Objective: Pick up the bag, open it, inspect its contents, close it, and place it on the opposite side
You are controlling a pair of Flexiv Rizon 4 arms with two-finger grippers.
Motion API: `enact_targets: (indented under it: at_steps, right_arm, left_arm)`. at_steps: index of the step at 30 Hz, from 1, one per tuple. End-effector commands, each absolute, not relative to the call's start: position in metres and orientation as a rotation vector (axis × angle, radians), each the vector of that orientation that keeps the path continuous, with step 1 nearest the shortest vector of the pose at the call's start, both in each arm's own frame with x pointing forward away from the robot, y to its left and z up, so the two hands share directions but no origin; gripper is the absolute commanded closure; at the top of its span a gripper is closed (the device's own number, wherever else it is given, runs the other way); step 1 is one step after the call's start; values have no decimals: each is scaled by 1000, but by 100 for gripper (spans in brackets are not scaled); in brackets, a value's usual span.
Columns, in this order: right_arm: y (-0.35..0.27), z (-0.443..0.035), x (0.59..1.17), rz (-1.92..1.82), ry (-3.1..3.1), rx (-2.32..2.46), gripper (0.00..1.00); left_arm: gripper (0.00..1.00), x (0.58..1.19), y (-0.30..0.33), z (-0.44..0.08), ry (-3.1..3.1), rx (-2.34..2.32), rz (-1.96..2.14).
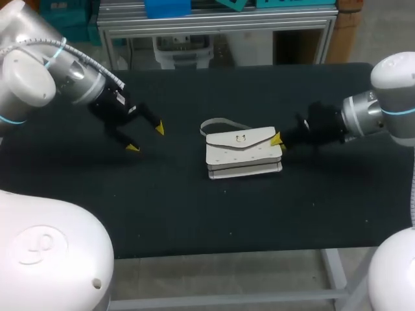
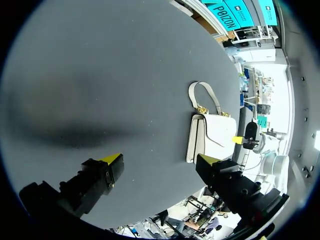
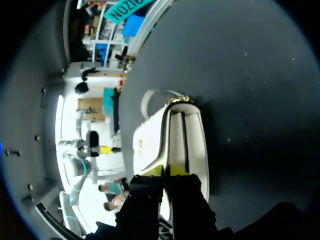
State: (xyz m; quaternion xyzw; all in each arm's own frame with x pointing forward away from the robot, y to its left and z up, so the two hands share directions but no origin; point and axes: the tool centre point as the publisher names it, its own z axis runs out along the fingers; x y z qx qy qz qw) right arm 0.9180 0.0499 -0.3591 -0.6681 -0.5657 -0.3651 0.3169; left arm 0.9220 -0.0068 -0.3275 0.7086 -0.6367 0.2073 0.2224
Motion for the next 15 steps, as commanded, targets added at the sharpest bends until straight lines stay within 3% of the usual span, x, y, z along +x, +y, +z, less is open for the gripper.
enact_targets:
  at_steps: [1, 15]
  right_arm:
    - [24, -357, 937, -994, -1523, -1755, 100]
    - [-109, -317, 1020, -1118, -1693, -1709, 100]
  left_arm:
    - [0, 931, 6, -326, -1783, 1970, 593]
    - [0, 967, 49, -324, -1855, 2051, 570]
